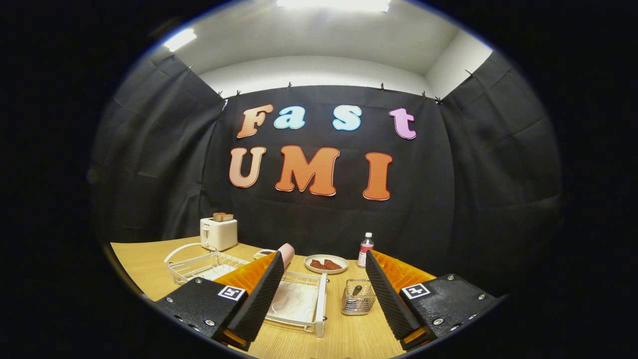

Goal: Take the plate from the dish rack, then take the spoon from the basket and place it into the plate.

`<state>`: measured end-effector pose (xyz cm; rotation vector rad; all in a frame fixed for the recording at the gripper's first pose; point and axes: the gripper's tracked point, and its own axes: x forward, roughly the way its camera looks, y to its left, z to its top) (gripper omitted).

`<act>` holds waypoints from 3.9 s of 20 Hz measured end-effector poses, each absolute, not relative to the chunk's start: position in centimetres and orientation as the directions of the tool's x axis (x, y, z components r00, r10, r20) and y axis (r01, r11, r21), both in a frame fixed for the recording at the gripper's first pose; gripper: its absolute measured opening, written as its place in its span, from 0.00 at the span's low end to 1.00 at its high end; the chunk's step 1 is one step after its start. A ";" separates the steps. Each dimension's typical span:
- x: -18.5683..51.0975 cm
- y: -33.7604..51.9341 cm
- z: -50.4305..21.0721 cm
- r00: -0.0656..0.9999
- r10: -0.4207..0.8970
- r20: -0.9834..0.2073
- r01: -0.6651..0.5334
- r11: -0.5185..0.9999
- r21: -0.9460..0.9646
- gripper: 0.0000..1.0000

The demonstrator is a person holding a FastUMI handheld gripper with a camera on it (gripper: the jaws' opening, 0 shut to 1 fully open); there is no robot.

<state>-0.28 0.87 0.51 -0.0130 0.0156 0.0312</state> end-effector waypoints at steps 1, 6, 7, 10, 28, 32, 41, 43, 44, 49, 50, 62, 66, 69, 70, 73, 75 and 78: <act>-0.2 0.9 0.7 0.999 0.031 -0.011 -0.031 0.999 -0.007 0.98; 0.0 1.4 1.1 0.998 0.056 -0.015 -0.056 0.998 0.035 0.98; 0.1 1.5 1.3 0.998 0.059 -0.015 -0.058 0.998 0.038 0.98; 0.7 2.6 1.6 0.994 0.102 -0.035 -0.100 0.994 0.050 0.98; 7.5 7.9 -1.6 0.853 0.334 -0.400 -0.295 0.942 0.159 0.98; 9.6 7.5 -3.0 0.797 0.318 -0.514 -0.261 0.948 0.182 0.98; 12.9 9.0 -7.6 0.605 0.402 -0.687 -0.182 0.910 0.372 0.95; 13.2 9.6 -8.3 0.573 0.410 -0.709 -0.167 0.906 0.389 0.93; 13.4 10.1 -8.6 0.559 0.418 -0.716 -0.165 0.902 0.398 0.92; 14.0 11.4 -10.4 0.504 0.397 -0.767 -0.142 0.914 0.380 0.86; 14.1 11.7 -10.8 0.495 0.390 -0.776 -0.132 0.917 0.377 0.85; 13.4 14.3 -16.1 0.386 0.271 -0.882 -0.093 0.963 0.255 0.70; 13.3 14.1 -17.1 0.384 0.207 -0.900 -0.091 0.978 0.186 0.53; 13.4 14.0 -16.5 0.396 0.191 -0.898 -0.059 0.981 0.183 0.45; 13.4 14.1 -16.1 0.400 0.196 -0.895 -0.037 0.980 0.198 0.45; 14.4 13.9 -14.7 0.441 0.189 -0.877 0.026 0.974 0.223 0.43; 15.1 13.3 -13.6 0.473 0.170 -0.865 0.054 0.974 0.222 0.40; 15.7 12.2 -13.1 0.510 0.123 -0.851 0.086 0.978 0.192 0.35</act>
